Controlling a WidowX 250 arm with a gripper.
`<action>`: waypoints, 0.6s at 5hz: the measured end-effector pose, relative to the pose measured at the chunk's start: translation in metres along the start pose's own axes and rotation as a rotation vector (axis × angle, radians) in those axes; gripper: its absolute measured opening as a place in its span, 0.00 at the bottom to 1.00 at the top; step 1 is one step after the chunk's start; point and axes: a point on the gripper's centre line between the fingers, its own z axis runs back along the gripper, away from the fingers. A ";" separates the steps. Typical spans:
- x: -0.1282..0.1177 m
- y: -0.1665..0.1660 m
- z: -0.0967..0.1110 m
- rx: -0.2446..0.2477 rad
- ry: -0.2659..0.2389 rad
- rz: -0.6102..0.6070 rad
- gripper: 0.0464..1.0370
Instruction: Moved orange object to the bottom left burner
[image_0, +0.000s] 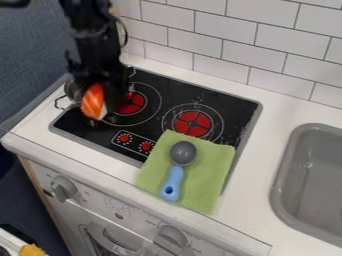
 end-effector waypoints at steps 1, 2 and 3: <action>-0.006 -0.002 -0.008 0.014 0.017 -0.006 0.54; -0.009 0.000 -0.025 0.014 0.063 -0.001 0.54; -0.011 -0.004 -0.044 0.025 0.116 -0.022 0.54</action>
